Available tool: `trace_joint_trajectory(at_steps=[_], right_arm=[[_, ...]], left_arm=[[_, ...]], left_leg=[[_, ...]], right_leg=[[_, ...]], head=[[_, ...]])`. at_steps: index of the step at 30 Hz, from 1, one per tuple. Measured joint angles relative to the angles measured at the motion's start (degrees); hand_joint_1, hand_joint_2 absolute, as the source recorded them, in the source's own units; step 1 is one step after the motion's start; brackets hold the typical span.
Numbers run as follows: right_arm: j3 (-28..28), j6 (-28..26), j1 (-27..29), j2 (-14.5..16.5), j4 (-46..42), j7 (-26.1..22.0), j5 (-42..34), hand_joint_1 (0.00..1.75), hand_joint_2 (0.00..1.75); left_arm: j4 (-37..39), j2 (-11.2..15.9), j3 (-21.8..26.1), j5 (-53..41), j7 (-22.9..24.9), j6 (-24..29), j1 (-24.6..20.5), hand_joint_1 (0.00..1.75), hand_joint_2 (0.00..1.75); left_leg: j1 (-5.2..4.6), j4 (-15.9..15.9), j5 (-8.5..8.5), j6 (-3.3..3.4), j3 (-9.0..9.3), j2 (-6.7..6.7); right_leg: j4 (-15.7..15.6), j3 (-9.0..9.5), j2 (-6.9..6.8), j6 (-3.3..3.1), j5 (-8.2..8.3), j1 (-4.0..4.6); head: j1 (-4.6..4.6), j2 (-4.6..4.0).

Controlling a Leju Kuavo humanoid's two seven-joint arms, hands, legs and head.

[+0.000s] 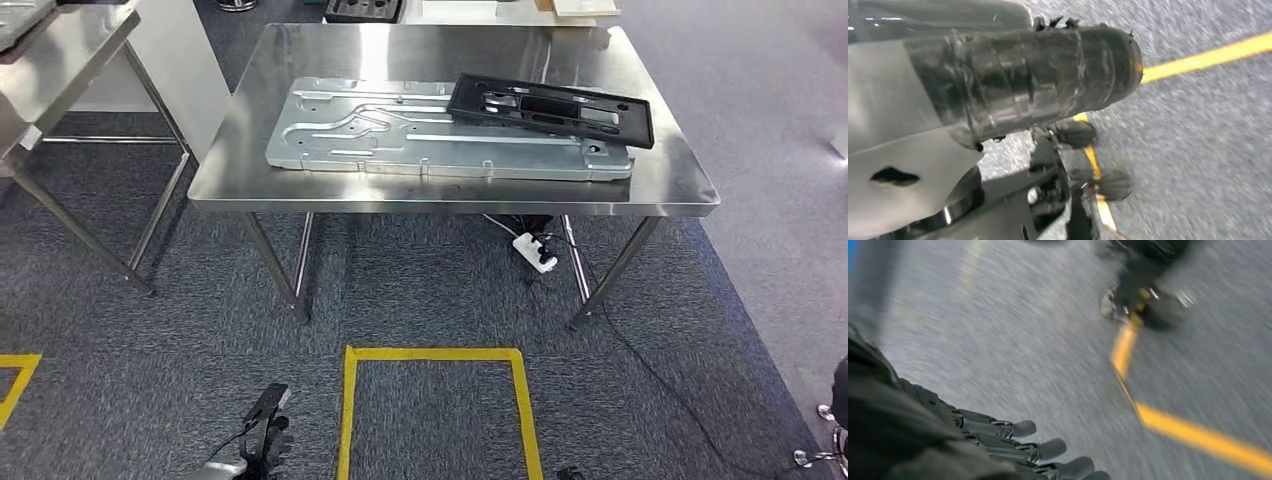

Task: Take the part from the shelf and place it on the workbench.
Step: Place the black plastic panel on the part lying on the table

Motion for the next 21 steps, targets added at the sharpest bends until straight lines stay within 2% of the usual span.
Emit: trace_joint_trajectory(at_steps=[1, 2, 3, 4, 5, 6, 7, 8, 9, 10, 11, 12, 13, 14, 16, 17, 18, 19, 20, 21], right_arm=[[0.0, 0.7, -0.1, 0.2, 0.9, 0.6, 0.9, 0.00, 0.00], [0.0, 1.2, -0.2, 0.3, 1.6, 1.1, 1.7, 0.00, 0.00], [0.0, 1.5, -0.4, 0.4, 2.2, 1.4, 2.3, 0.00, 0.00], [0.0, 1.6, -0.5, 0.5, 2.7, 1.5, 2.6, 0.00, 0.00], [0.0, 1.7, -0.6, 0.6, 3.2, 1.6, 2.8, 0.00, 0.00], [0.0, 1.7, -0.8, 0.6, 3.6, 1.7, 2.9, 0.00, 0.00], [0.1, 1.8, -1.0, 0.7, 4.0, 1.8, 2.9, 0.00, 0.00], [0.1, 1.8, -1.3, 0.8, 4.3, 1.8, 2.9, 0.00, 0.00], [0.1, 1.8, -1.5, 0.9, 4.6, 1.9, 2.9, 0.00, 0.00], [0.1, 1.8, -1.7, 1.0, 5.0, 1.9, 2.9, 0.00, 0.00], [0.1, 2.0, -1.7, 1.2, 5.3, 2.0, 3.0, 0.00, 0.00], [0.1, 2.3, -1.7, 1.3, 5.7, 2.2, 3.1, 0.00, 0.00], [0.1, 2.7, -1.7, 1.3, 6.1, 2.4, 3.4, 0.00, 0.00], [0.2, 3.1, -1.7, 1.4, 6.4, 2.7, 3.9, 0.00, 0.00], [0.5, 4.0, -1.7, 1.5, 6.7, 3.4, 5.3, 0.00, 0.00], [0.8, 4.4, -1.8, 1.5, 6.8, 3.8, 6.3, 0.00, 0.00], [1.3, 4.7, -1.9, 1.6, 7.0, 4.1, 7.4, 0.00, 0.00], [1.9, 5.0, -1.9, 1.7, 7.1, 4.5, 8.7, 0.00, 0.00], [2.6, 5.4, -1.9, 1.8, 7.1, 4.9, 9.9, 0.00, 0.00], [3.3, 5.8, -2.0, 2.0, 7.2, 5.2, 11.1, 0.00, 0.00]], left_arm=[[0.0, 0.0, 0.0, -0.2, 0.4, -0.2, -0.1, 0.00, 0.00], [0.0, -0.1, 0.0, -0.4, 0.7, -0.3, -0.3, 0.00, 0.00], [0.0, -0.1, 0.0, -0.5, 1.0, -0.3, -0.4, 0.00, 0.00], [0.0, -0.2, 0.0, -0.6, 1.2, -0.4, -0.4, 0.00, 0.00], [0.0, -0.3, 0.0, -0.7, 1.3, -0.4, -0.4, 0.00, 0.00], [0.0, -0.3, 0.0, -0.8, 1.4, -0.4, -0.5, 0.00, 0.00], [0.0, -0.4, 0.0, -0.8, 1.4, -0.4, -0.5, 0.00, 0.00], [0.0, -0.4, 0.0, -0.8, 1.4, -0.4, -0.6, 0.00, 0.00], [0.0, -0.4, 0.0, -0.8, 1.4, -0.4, -0.8, 0.00, 0.00], [0.0, -0.4, 0.0, -0.8, 1.4, -0.4, -0.9, 0.00, 0.00], [0.0, -0.4, 0.0, -1.0, 1.4, -0.3, -1.0, 0.00, 0.00], [0.0, -0.4, 0.0, -1.3, 1.5, -0.2, -1.0, 0.00, 0.00], [0.0, -0.4, 0.0, -1.7, 1.5, -0.1, -0.9, 0.00, 0.00], [0.0, -0.4, 0.0, -2.0, 1.6, 0.0, -0.8, 0.00, 0.00], [0.0, -0.4, 0.0, -2.5, 1.9, 0.4, -0.8, 0.00, 0.00], [0.0, -0.5, 0.0, -2.6, 2.1, 0.6, -0.8, 0.00, 0.00], [0.0, -0.5, 0.0, -2.8, 2.3, 0.7, -0.9, 0.00, 0.00], [0.0, -0.5, 0.0, -2.9, 2.6, 0.9, -0.9, 0.00, 0.00], [0.0, -0.5, 0.0, -3.1, 2.9, 0.9, -0.9, 0.00, 0.00], [0.0, -0.5, 0.0, -3.2, 3.3, 0.9, -1.0, 0.00, 0.00]], left_leg=[[-0.05, 0.1, 0.79, 0.23, -0.93, 0.05], [-0.09, 0.2, 1.59, 0.23, -1.99, 0.07], [-0.14, 0.5, 2.32, 0.14, -3.14, 0.08], [-0.15, 0.8, 2.97, 0.00, -4.29, 0.09], [-0.14, 1.2, 3.55, -0.18, -5.43, 0.10], [-0.14, 1.7, 4.03, -0.42, -6.40, 0.10], [-0.21, 2.2, 4.41, -0.71, -7.26, 0.13], [-0.28, 2.6, 4.82, -1.06, -7.85, 0.16], [-0.34, 2.8, 5.19, -1.42, -8.21, 0.18], [-0.34, 2.8, 5.60, -1.82, -8.40, 0.22], [-0.24, 2.6, 5.98, -2.23, -8.57, 0.17], [-0.09, 2.7, 5.67, -2.61, -8.85, 0.08], [0.06, 3.5, 4.47, -2.98, -9.30, 0.00], [0.17, 5.3, 2.32, -3.25, -10.00, -0.09], [0.30, 11.4, -2.96, -3.67, -11.68, -0.11], [0.34, 14.6, -4.41, -3.80, -12.34, -0.10], [0.35, 16.9, -4.53, -3.88, -12.46, -0.09], [0.35, 17.5, -3.51, -3.87, -11.74, -0.06], [0.33, 15.9, -1.87, -3.75, -9.97, 0.13], [0.26, 12.8, -0.41, -3.52, -7.37, 0.77]], right_leg=[[3.9, -0.75, 0.01, 0.11, -2.92, -0.01], [7.5, -1.09, 0.01, 0.24, -4.31, -0.01], [9.8, -0.80, 0.01, 0.34, -4.08, -0.02], [10.4, 0.30, 0.01, 0.38, -2.63, -0.04], [9.1, 2.31, 0.01, 0.37, -0.84, -0.09], [5.9, 5.36, 0.01, 0.30, 0.10, -0.17], [1.3, 8.88, 0.04, 0.18, -0.27, -0.12], [-2.7, 11.61, 0.08, -0.05, -1.25, -0.04], [-5.7, 13.37, 0.13, -0.34, -2.38, 0.08], [-7.3, 13.91, 0.17, -0.75, -2.97, 0.30], [-7.5, 13.51, 0.08, -1.30, -2.71, 0.32], [-7.7, 13.18, -0.11, -1.83, -2.26, 0.31], [-7.8, 12.84, -0.35, -2.38, -1.73, 0.29], [-7.9, 12.40, -0.63, -2.83, -1.17, 0.21], [-7.9, 11.26, -1.03, -3.29, -0.18, 0.31], [-7.8, 10.66, -1.26, -3.36, 0.27, 0.39], [-7.7, 10.09, -1.55, -3.37, 0.68, 0.47], [-7.6, 9.55, -1.91, -3.33, 1.03, 0.52], [-7.5, 9.12, -2.32, -3.24, 1.31, 0.57], [-7.3, 8.83, -2.78, -3.13, 1.52, 0.61]], head=[[0.11, 0.00], [0.12, 0.00], [0.11, 0.00], [0.13, 0.00], [0.14, 0.00], [0.14, 0.00], [0.13, 0.00], [0.05, 0.00], [0.04, 0.00], [0.02, 0.00], [0.06, 0.00], [0.15, 0.00], [0.10, 0.00], [0.00, 0.00], [-0.25, 0.00], [-0.33, 0.00], [-0.34, 0.00], [-0.40, 0.00], [-0.43, 0.00], [-0.44, 0.00]])
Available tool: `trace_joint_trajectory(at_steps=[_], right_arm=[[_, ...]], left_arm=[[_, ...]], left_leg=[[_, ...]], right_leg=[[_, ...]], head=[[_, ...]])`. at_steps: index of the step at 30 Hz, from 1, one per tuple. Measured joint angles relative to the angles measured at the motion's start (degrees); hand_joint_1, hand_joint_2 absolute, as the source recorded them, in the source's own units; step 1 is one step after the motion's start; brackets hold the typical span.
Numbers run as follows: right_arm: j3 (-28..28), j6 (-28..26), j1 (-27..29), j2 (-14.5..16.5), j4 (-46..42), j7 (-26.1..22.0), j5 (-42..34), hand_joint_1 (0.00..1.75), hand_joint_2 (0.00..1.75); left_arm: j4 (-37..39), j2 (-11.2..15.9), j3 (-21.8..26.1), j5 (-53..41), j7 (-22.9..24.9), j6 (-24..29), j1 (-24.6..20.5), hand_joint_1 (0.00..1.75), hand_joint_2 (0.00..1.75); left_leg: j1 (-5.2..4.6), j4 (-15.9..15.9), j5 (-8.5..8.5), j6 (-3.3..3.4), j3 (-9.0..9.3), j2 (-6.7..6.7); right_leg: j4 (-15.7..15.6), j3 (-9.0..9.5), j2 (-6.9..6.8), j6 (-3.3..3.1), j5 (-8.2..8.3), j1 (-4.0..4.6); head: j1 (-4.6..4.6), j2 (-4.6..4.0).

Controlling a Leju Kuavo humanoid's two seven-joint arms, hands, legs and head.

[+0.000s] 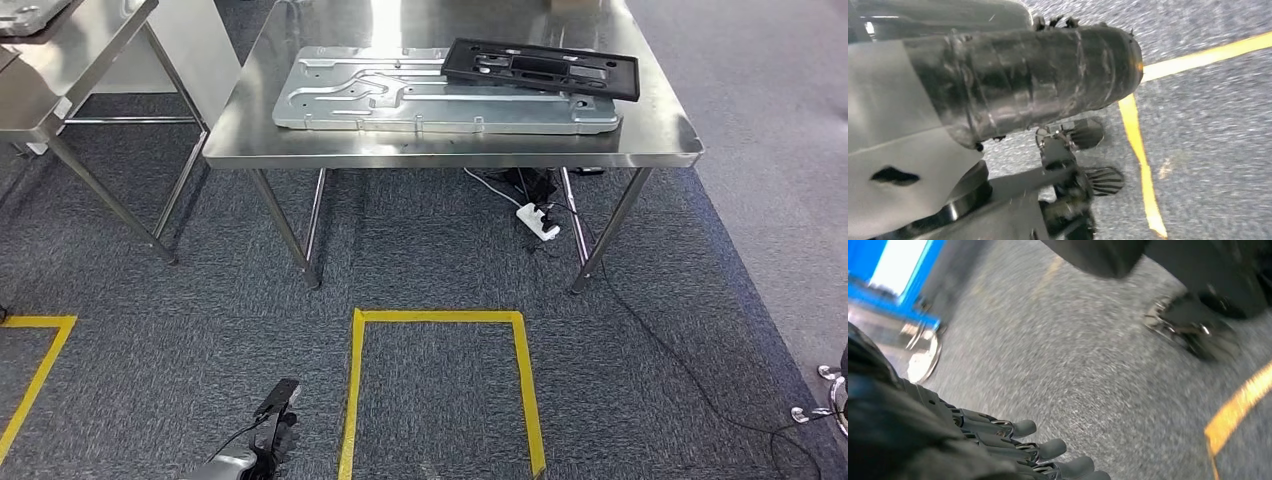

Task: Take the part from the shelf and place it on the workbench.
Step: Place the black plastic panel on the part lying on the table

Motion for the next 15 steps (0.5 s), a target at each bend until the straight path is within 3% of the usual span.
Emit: trace_joint_trajectory(at_steps=[2, 3, 5, 6, 8, 10, 12, 13, 15], right_arm=[[1.3, 0.7, -0.1, 0.3, 0.1, 0.6, 1.9, 0.00, 0.00], [2.0, 1.1, -0.2, 0.5, 0.2, 0.8, 2.5, 0.00, 0.00], [3.2, 1.6, -0.5, 0.8, 0.2, 1.1, 3.3, 0.00, 0.00], [3.7, 1.8, -0.6, 0.9, 0.3, 1.3, 3.6, 0.00, 0.00], [4.8, 2.3, -0.8, 1.0, 0.3, 1.6, 4.0, 0.00, 0.00], [5.9, 3.1, -0.7, 1.0, 0.3, 2.0, 4.6, 0.00, 0.00], [7.2, 4.2, -0.6, 1.0, 0.5, 2.7, 5.5, 0.00, 0.00], [7.9, 4.5, -0.6, 1.0, 0.6, 3.0, 6.0, 0.00, 0.00], [9.1, 4.8, -0.6, 1.0, 0.7, 3.9, 6.7, 0.00, 0.00]], left_arm=[[0.0, -0.2, 0.0, -0.3, 0.7, -0.1, -0.5, 0.00, 0.00], [0.0, -0.3, 0.0, -0.5, 0.9, -0.1, -0.8, 0.00, 0.00], [0.0, -0.5, 0.0, -0.7, 1.2, -0.1, -1.0, 0.00, 0.00], [0.0, -0.6, 0.0, -0.7, 1.3, -0.1, -1.0, 0.00, 0.00], [0.0, -0.8, 0.0, -0.7, 1.6, 0.3, -0.9, 0.00, 0.00], [0.0, -1.2, 0.0, -0.4, 1.9, 1.5, -1.0, 0.00, 0.00], [0.0, -1.5, 0.0, 0.0, 2.2, 2.9, -1.0, 0.00, 0.00], [0.0, -1.7, 0.0, 0.2, 2.4, 3.6, -0.9, 0.00, 0.00], [0.0, -2.4, 0.0, 0.7, 3.1, 5.1, -0.9, 0.00, 0.00]], left_leg=[[-0.56, -7.3, 0.59, 0.65, 5.15, 1.98], [-0.87, -9.8, 0.16, 1.02, 6.53, 2.64], [-1.14, -11.7, -0.43, 1.82, 6.82, 2.17], [-0.99, -12.2, -0.24, 2.22, 6.85, 1.63], [-0.57, -13.0, 0.55, 3.14, 6.81, 0.56], [-0.44, -13.1, 1.22, 3.76, 6.33, -0.57], [-0.47, -12.9, 1.59, 3.87, 5.74, -1.92], [-0.47, -12.7, 1.68, 3.82, 5.51, -2.65], [-0.41, -12.0, 1.66, 3.60, 5.09, -4.12]], right_leg=[[0.2, -0.35, -1.16, 0.37, 0.30, 0.26], [0.3, -0.39, -1.82, 0.61, 0.44, 0.36], [0.3, -0.38, -3.17, 1.19, 0.75, 0.49], [0.4, -0.48, -3.19, 1.50, 0.59, 0.43], [3.0, -1.57, -1.21, 2.06, -1.54, 0.30], [10.0, -4.48, 1.57, 2.43, -5.58, 0.09], [15.9, -6.82, 2.45, 2.68, -7.65, 0.00], [16.1, -6.71, 2.57, 2.76, -7.07, -0.06], [10.3, -3.65, 3.33, 2.80, -3.54, -0.38]], head=[[0.03, 0.00], [0.03, 0.00], [0.02, 0.00], [-0.01, 0.00], [0.09, 0.00], [0.17, 0.00], [0.19, 0.00], [0.20, 0.00], [0.21, 0.00]])
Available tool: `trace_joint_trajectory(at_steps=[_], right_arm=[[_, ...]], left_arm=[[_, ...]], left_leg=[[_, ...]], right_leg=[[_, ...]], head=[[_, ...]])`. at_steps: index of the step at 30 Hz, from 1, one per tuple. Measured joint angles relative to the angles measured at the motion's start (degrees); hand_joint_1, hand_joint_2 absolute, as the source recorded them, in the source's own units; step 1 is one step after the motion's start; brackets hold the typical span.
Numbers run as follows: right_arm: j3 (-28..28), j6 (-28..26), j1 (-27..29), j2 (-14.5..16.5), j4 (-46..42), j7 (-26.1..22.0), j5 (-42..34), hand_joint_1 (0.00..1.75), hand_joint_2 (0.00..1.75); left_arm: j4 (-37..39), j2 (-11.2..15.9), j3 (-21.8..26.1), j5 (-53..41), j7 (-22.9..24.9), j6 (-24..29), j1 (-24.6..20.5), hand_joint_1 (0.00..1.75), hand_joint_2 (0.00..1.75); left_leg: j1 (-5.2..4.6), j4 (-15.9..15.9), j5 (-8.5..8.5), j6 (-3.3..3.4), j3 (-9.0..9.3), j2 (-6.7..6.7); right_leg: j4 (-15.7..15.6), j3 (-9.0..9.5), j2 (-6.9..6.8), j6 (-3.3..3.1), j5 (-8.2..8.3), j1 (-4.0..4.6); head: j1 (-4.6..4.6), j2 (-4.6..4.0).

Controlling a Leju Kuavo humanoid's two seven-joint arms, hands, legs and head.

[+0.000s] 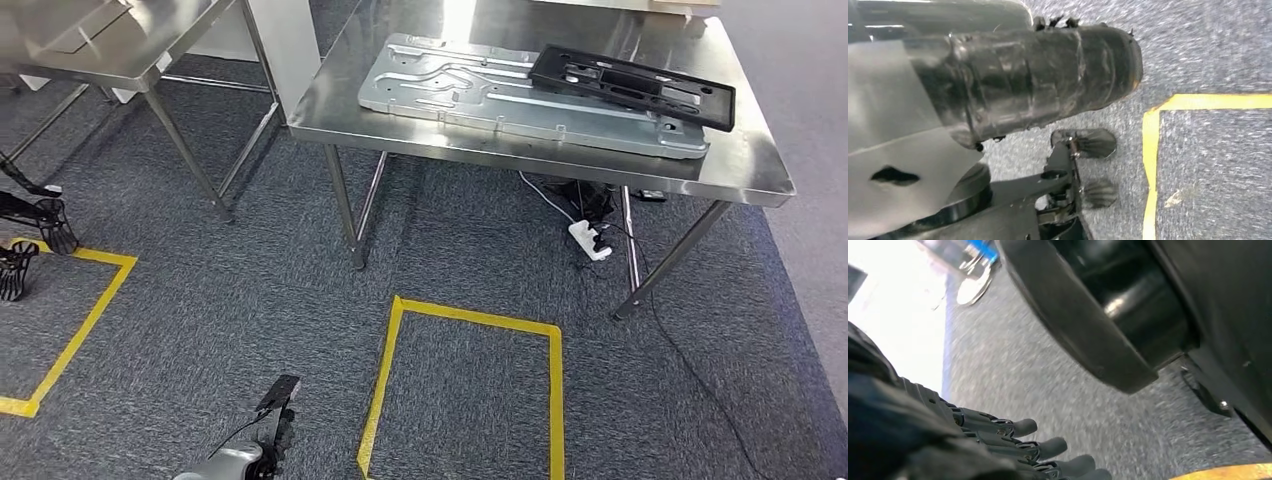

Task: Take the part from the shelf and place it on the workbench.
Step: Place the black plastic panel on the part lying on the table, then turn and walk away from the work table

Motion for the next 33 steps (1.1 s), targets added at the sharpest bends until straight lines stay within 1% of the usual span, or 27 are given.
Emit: trace_joint_trajectory(at_steps=[2, 3, 4, 5, 6, 8, 10, 11, 12, 13, 14, 15, 17, 18, 19, 21, 22, 24, 25, 26, 27, 28, 29, 30, 31, 32, 33], right_arm=[[1.0, 0.1, -0.1, 0.2, 0.1, 0.8, 0.5, 0.00, 0.00], [1.5, 0.2, -0.1, 0.3, 0.1, 1.0, 0.7, 0.00, 0.00], [1.9, 0.4, -0.2, 0.4, 0.1, 1.1, 0.7, 0.00, 0.00], [2.2, 0.5, -0.3, 0.5, 0.1, 1.2, 0.6, 0.00, 0.00], [2.4, 0.6, -0.4, 0.5, 0.1, 1.2, 0.4, 0.00, 0.00], [2.8, 0.7, -0.5, 0.6, 0.1, 1.1, -0.2, 0.00, 0.00], [3.1, 1.1, -0.8, 0.6, 0.1, 0.9, -0.3, 0.00, 0.00], [3.3, 1.4, -1.0, 0.6, 0.1, 0.9, -0.1, 0.00, 0.00], [3.5, 1.7, -1.2, 0.6, 0.1, 0.9, 0.1, 0.00, 0.00], [3.7, 1.9, -1.4, 0.5, 0.2, 0.8, 0.3, 0.00, 0.00], [3.8, 2.1, -1.6, 0.5, 0.2, 0.8, 0.4, 0.00, 0.00], [4.0, 2.4, -1.9, 0.5, 0.2, 0.8, 0.6, 0.00, 0.00], [4.6, 3.2, -2.4, 0.5, 0.2, 1.0, 1.6, 0.00, 0.00], [5.0, 3.9, -2.7, 0.4, 0.2, 1.2, 2.3, 0.00, 0.00], [5.5, 4.6, -3.0, 0.4, 0.2, 1.5, 2.9, 0.00, 0.00], [6.6, 6.2, -3.7, 0.4, 0.2, 1.9, 4.0, 0.00, 0.00], [7.1, 7.1, -4.1, 0.3, 0.2, 2.0, 4.6, 0.00, 0.00], [8.2, 8.6, -4.7, 0.2, 0.2, 2.1, 5.7, 0.00, 0.00], [8.7, 9.2, -4.9, 0.1, 0.2, 2.0, 6.2, 0.00, 0.00], [9.3, 9.6, -5.1, 0.1, 0.2, 2.0, 6.5, 0.00, 0.00], [9.8, 10.0, -5.1, 0.0, 0.2, 1.9, 6.9, 0.00, 0.00], [10.3, 10.3, -5.1, 0.0, 0.2, 1.7, 7.3, 0.00, 0.00], [10.8, 10.6, -5.1, 0.0, 0.2, 1.6, 7.7, 0.00, 0.00], [11.3, 10.9, -5.1, 0.0, 0.2, 1.3, 8.2, 0.00, 0.00], [11.8, 11.1, -5.1, -0.1, 0.2, 1.2, 8.5, 0.00, 0.00], [12.2, 11.3, -5.2, -0.1, 0.2, 1.0, 8.7, 0.00, 0.00], [12.5, 11.4, -5.2, -0.2, 0.2, 0.9, 8.8, 0.00, 0.00]], left_arm=[[0.0, -0.8, 0.0, 0.3, 0.4, 1.6, -0.1, 0.00, 0.00], [0.0, -1.3, 0.0, 0.4, 0.6, 2.5, -0.2, 0.00, 0.00], [0.0, -1.8, 0.0, 0.5, 0.6, 3.6, -0.3, 0.00, 0.00], [0.0, -2.2, 0.0, 0.7, 0.7, 4.5, -0.2, 0.00, 0.00], [0.0, -2.6, 0.0, 0.8, 0.9, 5.3, -0.1, 0.00, 0.00], [0.0, -3.5, 0.0, 1.0, 1.2, 6.5, 0.1, 0.00, 0.00], [0.0, -4.7, 0.0, 1.2, 1.8, 7.3, 0.0, 0.00, 0.00], [0.0, -5.2, 0.0, 1.3, 2.1, 7.7, -0.1, 0.00, 0.00], [0.0, -5.8, 0.0, 1.4, 2.3, 8.0, 0.0, 0.00, 0.00], [0.0, -6.2, 0.0, 1.5, 2.5, 8.1, 0.0, 0.00, 0.00], [0.0, -6.5, 0.0, 1.5, 2.7, 8.2, 0.1, 0.00, 0.00], [0.0, -6.7, 0.0, 1.6, 2.8, 8.3, 0.0, 0.00, 0.00], [0.0, -7.4, 0.0, 1.9, 3.1, 9.2, -0.5, 0.00, 0.00], [0.0, -7.8, 0.0, 2.1, 3.2, 10.1, -0.8, 0.00, 0.00], [0.0, -8.2, 0.0, 2.5, 3.2, 11.2, -1.1, 0.00, 0.00], [0.0, -9.0, 0.0, 3.9, 3.5, 13.1, -1.4, 0.00, 0.00], [0.0, -9.5, 0.0, 4.6, 3.6, 13.8, -1.4, 0.00, 0.00], [0.0, -10.6, 0.0, 5.8, 3.9, 14.4, -1.4, 0.00, 0.00], [0.0, -11.1, 0.0, 6.2, 4.0, 14.5, -1.4, 0.00, 0.00], [0.0, -11.6, 0.0, 6.4, 4.1, 14.5, -1.5, 0.00, 0.00], [0.0, -12.0, 0.0, 6.7, 4.1, 14.5, -1.5, 0.00, 0.00], [0.0, -12.3, 0.0, 6.9, 4.2, 14.4, -1.4, 0.00, 0.00], [0.0, -12.5, 0.0, 7.2, 4.2, 14.4, -1.4, 0.00, 0.00], [0.0, -12.6, 0.0, 7.4, 4.2, 14.4, -1.4, 0.00, 0.00], [0.0, -12.8, 0.0, 7.5, 4.2, 14.4, -1.4, 0.00, 0.00], [0.0, -13.0, 0.0, 7.6, 4.2, 14.4, -1.5, 0.00, 0.00], [0.0, -13.2, 0.0, 7.7, 4.2, 14.4, -1.5, 0.00, 0.00]], left_leg=[[-0.12, 1.0, -0.19, -0.46, -0.82, -1.34], [-0.15, 1.5, -0.17, -0.80, -1.35, -1.91], [-0.13, 1.7, -0.03, -1.20, -1.84, -2.48], [-0.03, 1.7, 0.18, -1.59, -2.23, -3.07], [0.08, 1.8, 0.24, -1.92, -2.54, -3.14], [0.08, 3.8, -1.16, -2.50, -3.72, -1.30], [0.12, 10.1, -4.57, -3.03, -6.60, 1.34], [0.23, 13.7, -6.09, -3.23, -8.27, 1.92], [0.32, 16.3, -6.80, -3.37, -9.38, 2.22], [0.38, 17.0, -6.52, -3.42, -9.56, 2.40], [0.41, 15.4, -5.25, -3.38, -8.59, 2.63], [0.41, 12.0, -3.42, -3.24, -6.70, 3.12], [-0.01, 4.6, -1.05, -2.69, -2.81, 5.49], [-0.28, 2.5, -0.63, -2.32, -1.81, 6.27], [-0.55, 1.7, -0.69, -1.98, -1.56, 6.63], [-0.66, 1.4, -0.27, -1.26, -1.83, 5.32], [-0.56, 1.1, 0.02, -0.93, -1.76, 4.74], [-0.27, 0.5, 0.68, -0.17, -1.56, 3.56], [-0.22, 0.4, 0.90, 0.08, -1.67, 2.99], [-0.25, 0.4, 1.04, 0.31, -1.84, 2.33], [-0.33, 0.5, 1.13, 0.44, -2.00, 1.57], [-0.40, 0.5, 1.17, 0.50, -2.09, 0.77], [-0.45, 0.7, 1.19, 0.52, -2.15, -0.10], [-0.47, 0.8, 1.18, 0.49, -2.18, -0.97], [-0.46, 1.1, 1.13, 0.42, -2.21, -1.80], [-0.55, 1.4, 1.06, 0.27, -2.38, -2.55], [-0.54, 1.7, 1.04, 0.03, -2.66, -3.29]], right_leg=[[-6.6, 3.23, 2.37, -0.11, 2.15, -0.43], [-8.3, 3.90, 3.26, -0.23, 2.32, -0.53], [-8.7, 3.98, 3.59, -0.41, 2.04, -0.49], [-8.8, 3.95, 3.11, -0.71, 2.14, -0.49], [-9.0, 3.90, 2.48, -1.06, 2.34, -0.51], [-9.4, 3.92, 1.19, -1.79, 2.73, -0.64], [-9.5, 3.83, -0.27, -2.16, 2.88, -0.57], [-9.4, 3.75, -1.08, -2.23, 2.89, -0.49], [-9.4, 3.69, -1.87, -2.24, 2.89, -0.44], [-9.3, 3.65, -2.61, -2.24, 2.87, -0.41], [-9.3, 3.64, -3.30, -2.23, 2.86, -0.40], [-9.2, 3.67, -3.95, -2.20, 2.84, -0.39], [-9.2, 3.72, -5.13, -1.91, 2.78, -0.17], [-9.2, 3.74, -5.62, -1.63, 2.79, -0.02], [-9.2, 3.76, -6.12, -1.30, 2.83, 0.13], [-9.5, 4.02, -7.03, -0.56, 2.94, 0.21], [-9.4, 4.05, -6.60, -0.16, 2.68, 0.11], [-6.5, 2.94, -3.90, 0.38, 0.42, -0.08], [-3.3, 1.53, -2.21, 0.49, -1.48, -0.14], [0.6, -0.21, -1.23, 0.48, -3.40, -0.08], [4.2, -1.84, -0.78, 0.48, -4.71, -0.03], [6.2, -2.78, -0.60, 0.44, -4.99, -0.01], [6.0, -2.73, -0.48, 0.35, -4.13, -0.01], [3.5, -1.59, -0.18, 0.21, -2.29, -0.04], [-0.4, 0.20, 0.65, 0.01, -0.16, -0.06], [-4.2, 1.92, 2.06, -0.23, 1.31, -0.16], [-7.0, 3.26, 3.26, -0.42, 2.13, -0.22]], head=[[-0.03, 0.00], [-0.06, 0.00], [-0.08, 0.00], [-0.13, 0.00], [-0.12, 0.00], [-0.48, 0.00], [-0.91, 0.00], [-1.01, 0.00], [-0.99, 0.00], [-1.01, 0.00], [-1.00, 0.00], [-1.02, 0.00], [-1.00, 0.00], [-0.95, 0.00], [-0.90, 0.00], [-0.84, 0.00], [-0.81, 0.00], [-0.57, 0.00], [-0.43, 0.00], [-0.32, 0.00], [-0.28, 0.00], [-0.28, 0.00], [-0.27, 0.00], [-0.27, 0.00], [-0.26, 0.00], [-0.27, 0.00], [-0.31, 0.00]])
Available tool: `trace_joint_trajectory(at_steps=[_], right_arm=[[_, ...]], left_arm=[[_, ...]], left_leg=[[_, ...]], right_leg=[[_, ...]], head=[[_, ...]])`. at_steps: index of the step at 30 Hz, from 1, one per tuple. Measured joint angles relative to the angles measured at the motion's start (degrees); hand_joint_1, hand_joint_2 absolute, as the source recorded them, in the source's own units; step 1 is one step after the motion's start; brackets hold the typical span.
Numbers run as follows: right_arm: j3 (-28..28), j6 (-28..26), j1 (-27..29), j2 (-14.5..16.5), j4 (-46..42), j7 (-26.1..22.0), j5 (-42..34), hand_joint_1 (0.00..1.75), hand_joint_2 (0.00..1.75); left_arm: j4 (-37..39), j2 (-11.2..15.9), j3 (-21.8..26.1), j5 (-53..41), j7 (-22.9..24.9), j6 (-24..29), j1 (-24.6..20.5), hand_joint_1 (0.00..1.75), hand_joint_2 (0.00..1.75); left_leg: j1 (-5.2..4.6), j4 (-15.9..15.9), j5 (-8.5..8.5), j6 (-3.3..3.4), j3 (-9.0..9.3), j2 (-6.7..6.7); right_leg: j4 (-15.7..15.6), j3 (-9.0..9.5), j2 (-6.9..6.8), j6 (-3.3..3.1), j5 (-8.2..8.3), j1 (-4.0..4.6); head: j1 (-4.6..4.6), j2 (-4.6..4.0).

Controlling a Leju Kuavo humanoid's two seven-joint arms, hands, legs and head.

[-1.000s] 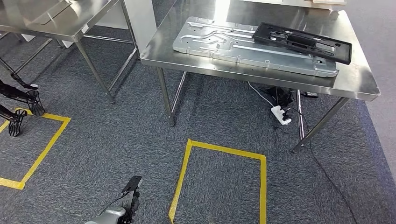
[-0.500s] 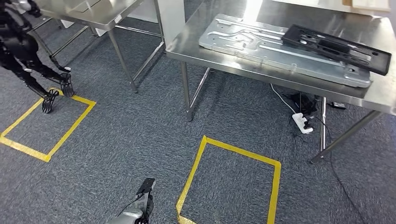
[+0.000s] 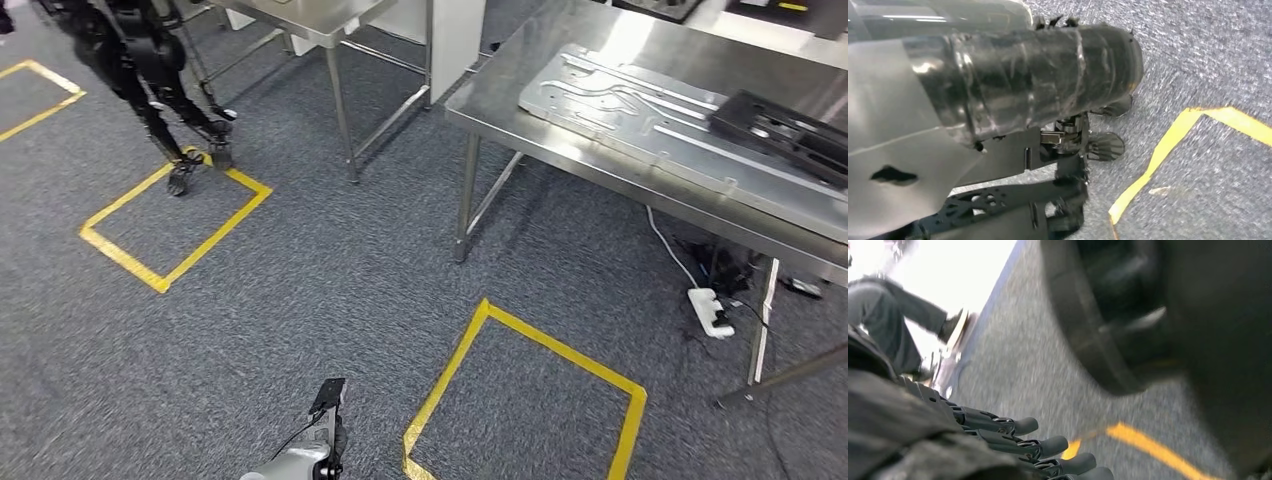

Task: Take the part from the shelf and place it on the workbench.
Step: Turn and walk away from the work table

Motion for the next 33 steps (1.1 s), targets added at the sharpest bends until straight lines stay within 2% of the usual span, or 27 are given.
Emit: trace_joint_trajectory(at_steps=[1, 2, 3, 4, 5, 6, 8, 9, 10, 11, 12, 13, 15, 17, 19, 20, 21, 23, 24, 25, 26, 27, 28, 30, 31, 32, 33], right_arm=[[0.3, 0.0, -0.1, -0.1, 0.0, 0.0, 0.0, 0.00, 0.00], [0.6, 0.0, -0.2, -0.1, 0.0, -0.1, 0.0, 0.00, 0.00], [0.9, 0.1, -0.3, -0.1, 0.0, -0.1, 0.0, 0.00, 0.00], [1.1, 0.1, -0.3, -0.1, 0.0, -0.1, 0.0, 0.00, 0.00], [1.3, 0.1, -0.4, -0.1, 0.0, -0.1, 0.1, 0.00, 0.00], [1.4, 0.1, -0.4, -0.1, 0.0, -0.2, 0.1, 0.00, 0.00], [1.8, 0.4, -0.4, -0.1, 0.0, -0.6, 0.4, 0.00, 0.00], [2.1, 0.7, -0.3, -0.1, 0.0, -0.7, 0.6, 0.00, 0.00], [2.4, 1.0, -0.3, -0.2, 0.0, -0.8, 0.8, 0.00, 0.00], [2.7, 1.3, -0.2, -0.2, 0.1, -0.9, 1.0, 0.00, 0.00], [3.0, 1.4, -0.2, -0.2, 0.1, -1.0, 1.0, 0.00, 0.00], [3.3, 1.5, -0.2, -0.2, 0.1, -1.0, 1.0, 0.00, 0.00], [3.9, 1.3, -0.2, -0.2, 0.1, -1.1, 0.8, 0.00, 0.00], [4.1, 0.4, 0.0, -0.3, 0.1, -1.1, 0.0, 0.00, 0.00], [4.2, -1.0, 0.2, -0.3, 0.1, -1.0, -1.0, 0.00, 0.00], [4.2, -1.7, 0.3, -0.4, 0.1, -0.9, -1.5, 0.00, 0.00], [4.2, -2.6, 0.6, -0.4, 0.1, -0.8, -2.1, 0.00, 0.00], [4.2, -5.0, 1.6, -0.6, 0.1, -0.7, -3.5, 0.00, 0.00], [4.2, -6.3, 2.1, -0.8, 0.2, -0.5, -4.3, 0.00, 0.00], [4.2, -7.4, 2.5, -0.9, 0.2, -0.4, -5.1, 0.00, 0.00], [4.2, -8.3, 2.8, -1.1, 0.3, -0.6, -6.2, 0.00, 0.00], [4.1, -8.8, 3.1, -1.5, 0.3, -1.3, -7.4, 0.00, 0.00], [3.9, -9.1, 3.5, -2.3, 0.4, -2.5, -9.0, 0.00, 0.00], [3.1, -9.2, 4.5, -4.2, 0.4, -5.5, -12.7, 0.00, 0.00], [2.6, -9.2, 4.9, -5.2, 0.4, -6.5, -14.4, 0.00, 0.00], [2.0, -9.2, 5.2, -6.0, 0.4, -6.9, -15.9, 0.00, 0.00], [1.4, -9.1, 5.4, -6.7, 0.4, -6.9, -17.2, 0.00, 0.00]], left_arm=[[0.0, -0.2, 0.0, 0.0, 0.0, 0.0, 0.0, 0.00, 0.00], [0.0, -0.3, 0.0, 0.1, 0.0, 0.0, 0.0, 0.00, 0.00], [0.0, -0.3, 0.0, 0.1, 0.0, 0.0, 0.0, 0.00, 0.00], [0.0, -0.3, 0.0, 0.2, 0.0, 0.0, 0.1, 0.00, 0.00], [0.0, -0.4, 0.0, 0.2, 0.0, 0.1, 0.1, 0.00, 0.00], [0.0, -0.4, 0.0, 0.3, 0.0, 0.1, 0.1, 0.00, 0.00], [0.0, -0.4, 0.0, 0.5, -0.3, 0.1, 0.0, 0.00, 0.00], [0.0, -0.4, 0.0, 0.6, -0.6, 0.2, 0.0, 0.00, 0.00], [0.0, -0.4, 0.0, 0.6, -1.0, 0.4, 0.1, 0.00, 0.00], [0.0, -0.5, 0.0, 0.7, -1.6, 0.6, 0.3, 0.00, 0.00], [0.0, -0.4, 0.0, 0.7, -2.1, 0.8, 0.5, 0.00, 0.00], [0.0, -0.4, 0.0, 0.7, -2.5, 0.8, 0.7, 0.00, 0.00], [0.0, -0.5, 0.0, 0.7, -2.9, 0.8, 0.8, 0.00, 0.00], [0.0, -0.5, 0.0, 0.6, -2.7, 0.8, 0.8, 0.00, 0.00], [0.0, -0.6, 0.0, 0.5, -2.0, 0.8, 0.8, 0.00, 0.00], [0.0, -0.6, 0.0, 0.3, -1.7, 0.8, 0.8, 0.00, 0.00], [0.0, -0.6, 0.0, 0.1, -1.5, 0.8, 0.7, 0.00, 0.00], [0.0, -0.6, 0.0, -0.5, -1.8, 0.6, 0.5, 0.00, 0.00], [0.0, -0.1, 0.0, -1.0, -2.5, 0.5, 0.8, 0.00, 0.00], [0.0, 0.6, 0.0, -1.6, -3.7, 0.1, 1.4, 0.00, 0.00], [0.0, 1.8, 0.0, -2.4, -5.4, -1.1, 2.4, 0.00, 0.00], [-0.1, 3.5, -0.1, -3.4, -7.4, -3.7, 3.8, 0.00, 0.00], [-0.2, 5.4, -0.2, -4.4, -9.5, -7.9, 5.3, 0.00, 0.00], [-0.2, 9.7, -0.5, -7.3, -12.6, -17.6, 8.4, 0.00, 0.00], [-0.2, 11.6, -0.6, -8.9, -13.4, -20.9, 9.4, 0.00, 0.00], [-0.2, 13.3, -0.7, -10.6, -13.8, -22.7, 10.1, 0.00, 0.00], [-0.2, 14.8, -0.9, -12.2, -14.0, -23.6, 10.5, 0.00, 0.00]], left_leg=[[0.07, 0.2, 0.04, -0.33, -0.34, -0.63], [0.18, 0.2, 0.19, -0.74, -0.66, -1.28], [0.30, 0.1, 0.42, -1.17, -0.89, -2.00], [0.29, 0.1, 0.44, -1.52, -1.09, -1.96], [0.17, 0.7, 0.02, -1.90, -1.47, -0.97], [0.06, 2.3, -0.99, -2.24, -2.31, 0.64], [0.23, 8.6, -4.26, -2.91, -5.41, 4.26], [0.47, 12.1, -5.59, -3.18, -7.15, 5.07], [0.69, 14.3, -6.10, -3.41, -8.28, 5.50], [0.88, 14.6, -5.61, -3.58, -8.45, 5.79], [1.01, 12.6, -4.16, -3.65, -7.40, 6.12], [1.07, 8.8, -2.19, -3.60, -5.36, 6.79], [0.74, 1.5, 0.19, -3.13, -1.54, 9.12], [0.29, -0.7, 0.35, -2.52, -0.38, 10.05], [0.31, -0.9, 0.61, -1.89, -0.34, 8.67], [0.45, -1.2, 0.78, -1.58, -0.24, 8.02], [0.62, -1.4, 0.99, -1.20, -0.13, 7.35], [0.74, -1.7, 1.18, -0.74, -0.08, 5.97], [0.71, -1.6, 1.20, -0.62, -0.13, 5.16], [0.67, -1.6, 1.17, -0.61, -0.16, 4.32], [0.65, -1.5, 1.14, -0.65, -0.16, 3.46], [0.67, -1.3, 1.09, -0.73, -0.15, 2.69], [0.71, -1.1, 0.96, -0.90, -0.16, 1.97], [0.74, -0.3, 0.54, -1.48, -0.45, 0.71], [0.72, 0.0, 0.40, -1.82, -0.72, 0.11], [0.70, 0.2, 0.37, -2.15, -1.00, -0.51], [0.69, 0.2, 0.48, -2.48, -1.23, -1.24]], right_leg=[[-1.5, 0.68, 0.88, -0.18, 0.13, 0.02], [-1.9, 0.87, 1.04, -0.37, -0.09, 0.07], [-2.1, 1.00, 0.41, -0.61, 0.02, 0.08], [-2.5, 1.14, -0.34, -0.93, 0.22, -0.02], [-2.9, 1.33, -1.10, -1.29, 0.46, -0.18], [-3.2, 1.51, -1.94, -1.65, 0.65, -0.33], [-3.5, 1.66, -3.61, -2.09, 0.73, -0.28], [-3.4, 1.66, -4.56, -2.18, 0.67, -0.22], [-3.4, 1.66, -5.47, -2.17, 0.60, -0.20], [-3.4, 1.67, -6.34, -2.12, 0.51, -0.21], [-3.3, 1.71, -7.13, -2.01, 0.41, -0.23], [-3.3, 1.81, -7.86, -1.86, 0.27, -0.25], [-3.2, 2.10, -9.09, -1.38, -0.06, -0.10], [-3.3, 2.40, -10.16, -0.74, -0.29, 0.17], [-3.4, 2.70, -10.87, -0.01, -0.56, 0.16], [-3.0, 2.66, -10.11, 0.28, -1.08, 0.07], [-1.6, 2.13, -8.72, 0.48, -2.17, -0.05], [4.7, -0.67, -5.34, 0.55, -5.66, -0.15], [8.6, -2.59, -4.50, 0.52, -7.32, -0.12], [11.6, -4.11, -4.11, 0.50, -8.13, -0.08], [12.6, -4.82, -3.94, 0.46, -7.85, -0.06], [11.3, -4.48, -3.78, 0.40, -6.48, -0.10], [8.0, -3.14, -3.23, 0.35, -4.36, -0.22], [1.2, -0.20, -0.75, 0.21, -1.62, -0.58], [-0.7, 0.59, 0.10, 0.07, -1.16, -0.65], [-1.2, 0.78, 0.36, -0.17, -1.36, -0.57], [-1.1, 0.76, -0.34, -0.52, -1.32, -0.38]], head=[[-0.01, 0.00], [-0.02, -0.01], [-0.02, -0.01], [-0.01, -0.01], [-0.21, -0.01], [-0.49, 0.00], [-1.00, 0.00], [-1.07, 0.00], [-1.05, 0.00], [-1.08, 0.00], [-1.08, 0.00], [-1.09, 0.00], [-1.05, 0.00], [-1.00, 0.00], [-1.02, 0.00], [-0.92, 0.00], [-0.79, 0.00], [-0.41, 0.00], [-0.32, 0.00], [-0.26, 0.00], [-0.23, 0.00], [-0.21, 0.00], [-0.20, 0.00], [-0.21, 0.00], [-0.25, 0.00], [-0.30, 0.00], [-0.28, 0.00]])
